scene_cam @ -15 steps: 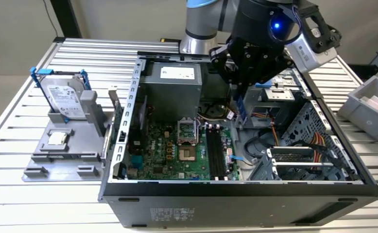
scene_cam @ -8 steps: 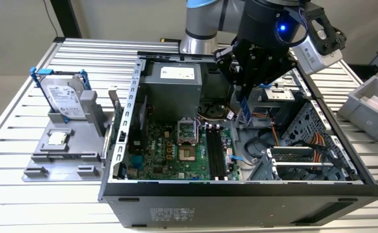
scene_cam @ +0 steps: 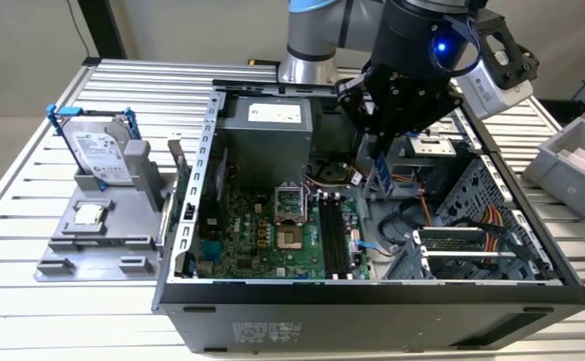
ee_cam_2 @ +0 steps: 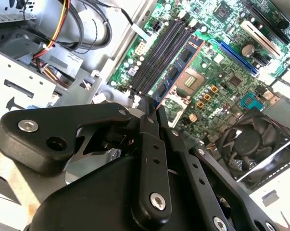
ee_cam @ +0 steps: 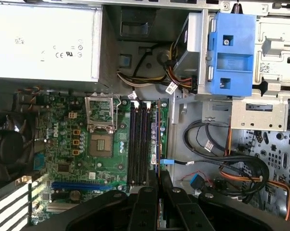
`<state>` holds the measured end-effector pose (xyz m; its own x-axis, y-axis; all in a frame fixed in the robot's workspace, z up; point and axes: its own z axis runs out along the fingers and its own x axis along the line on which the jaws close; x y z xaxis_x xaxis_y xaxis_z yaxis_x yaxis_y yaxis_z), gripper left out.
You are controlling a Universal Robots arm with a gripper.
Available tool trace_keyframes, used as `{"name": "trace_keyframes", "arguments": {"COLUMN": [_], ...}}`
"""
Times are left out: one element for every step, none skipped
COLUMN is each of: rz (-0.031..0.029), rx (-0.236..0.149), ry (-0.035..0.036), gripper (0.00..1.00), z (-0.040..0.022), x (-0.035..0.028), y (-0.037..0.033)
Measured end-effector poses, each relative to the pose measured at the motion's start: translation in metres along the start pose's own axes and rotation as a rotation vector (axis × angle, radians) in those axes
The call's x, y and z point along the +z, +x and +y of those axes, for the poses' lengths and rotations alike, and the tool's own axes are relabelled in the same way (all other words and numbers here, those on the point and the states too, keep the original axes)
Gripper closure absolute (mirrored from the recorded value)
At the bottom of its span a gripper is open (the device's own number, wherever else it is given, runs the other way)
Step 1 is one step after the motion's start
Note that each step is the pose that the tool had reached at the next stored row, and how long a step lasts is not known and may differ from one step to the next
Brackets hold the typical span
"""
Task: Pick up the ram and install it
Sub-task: 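Insert the ram into the slot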
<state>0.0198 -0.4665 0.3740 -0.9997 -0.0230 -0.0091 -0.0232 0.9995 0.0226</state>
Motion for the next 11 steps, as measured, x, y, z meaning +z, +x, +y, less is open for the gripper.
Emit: {"name": "trace_keyframes", "arguments": {"rz": [0.0, 0.0, 0.0, 0.0001, 0.0, 0.0, 0.0, 0.0, 0.0, 0.0, 0.0], "rx": [0.0, 0.0, 0.0, 0.0, 0.0, 0.0, 0.0, 0.0, 0.0, 0.0, 0.0], "ry": [0.0, 0.0, 0.0001, 0.0003, 0.0001, 0.0, 0.0, -0.0001, 0.0, 0.0, 0.0001], "gripper": [1.0, 1.0, 1.0, 1.0, 1.0, 1.0, 1.0, 1.0, 1.0, 1.0, 1.0], "z": [0.0, 0.0, 0.0, -0.0001, -0.0001, -0.0001, -0.0001, -0.0001, -0.0001, -0.0001, -0.0002], "x": [0.0004, 0.0009, 0.0011, 0.0011, 0.0013, 0.0014, 0.0016, 0.0025, 0.0034, 0.0034, 0.0034], "y": [-0.0003, -0.0007, -0.0009, -0.0009, -0.001, -0.0012, -0.0013, -0.002, -0.0028, -0.0028, -0.0028]}}
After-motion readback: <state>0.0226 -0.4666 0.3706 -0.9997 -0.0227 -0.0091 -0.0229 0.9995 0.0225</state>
